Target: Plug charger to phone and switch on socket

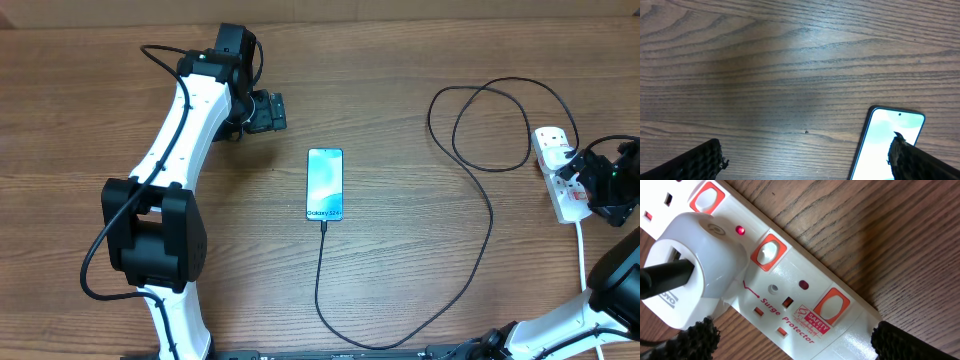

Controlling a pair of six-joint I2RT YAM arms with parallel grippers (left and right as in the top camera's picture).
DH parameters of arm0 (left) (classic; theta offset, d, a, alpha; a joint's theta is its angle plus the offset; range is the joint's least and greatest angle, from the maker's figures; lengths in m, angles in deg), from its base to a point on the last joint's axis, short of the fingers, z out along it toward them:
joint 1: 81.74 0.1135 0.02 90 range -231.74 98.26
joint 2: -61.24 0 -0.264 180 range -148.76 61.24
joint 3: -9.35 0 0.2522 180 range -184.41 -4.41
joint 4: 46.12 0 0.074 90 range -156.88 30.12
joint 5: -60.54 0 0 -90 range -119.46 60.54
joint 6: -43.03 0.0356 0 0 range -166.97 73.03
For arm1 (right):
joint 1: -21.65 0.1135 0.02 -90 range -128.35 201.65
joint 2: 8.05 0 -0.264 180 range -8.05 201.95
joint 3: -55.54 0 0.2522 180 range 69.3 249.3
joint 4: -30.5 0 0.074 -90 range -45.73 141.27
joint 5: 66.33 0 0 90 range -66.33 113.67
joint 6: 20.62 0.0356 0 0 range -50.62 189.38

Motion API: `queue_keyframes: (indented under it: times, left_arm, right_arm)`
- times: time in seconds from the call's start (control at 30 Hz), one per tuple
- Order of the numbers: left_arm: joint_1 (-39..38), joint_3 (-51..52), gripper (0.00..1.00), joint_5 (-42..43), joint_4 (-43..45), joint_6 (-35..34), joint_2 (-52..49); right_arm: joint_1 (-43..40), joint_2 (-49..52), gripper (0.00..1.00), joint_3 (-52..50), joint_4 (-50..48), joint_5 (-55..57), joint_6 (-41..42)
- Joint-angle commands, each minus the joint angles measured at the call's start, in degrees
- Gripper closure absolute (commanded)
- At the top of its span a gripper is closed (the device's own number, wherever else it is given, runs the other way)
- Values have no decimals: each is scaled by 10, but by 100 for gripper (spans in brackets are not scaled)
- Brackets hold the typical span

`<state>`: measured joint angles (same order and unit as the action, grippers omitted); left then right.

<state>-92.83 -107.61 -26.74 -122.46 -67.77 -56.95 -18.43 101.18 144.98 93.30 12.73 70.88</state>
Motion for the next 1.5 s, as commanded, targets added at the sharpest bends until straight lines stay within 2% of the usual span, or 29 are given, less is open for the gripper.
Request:
queue_keyframes:
  times: [0.0,1.23,1.47]
  left_arm:
    - [2,-1,0,-6,0,7,5]
    - [0,-1,0,-6,0,7,1]
    - [-16,-1,1,-6,0,7,33]
  right_arm:
    - [3,-19,0,8,-3,-1,-3]
    - [3,-19,0,8,-3,-1,-3]
    - [3,-19,0,8,-3,-1,-3]
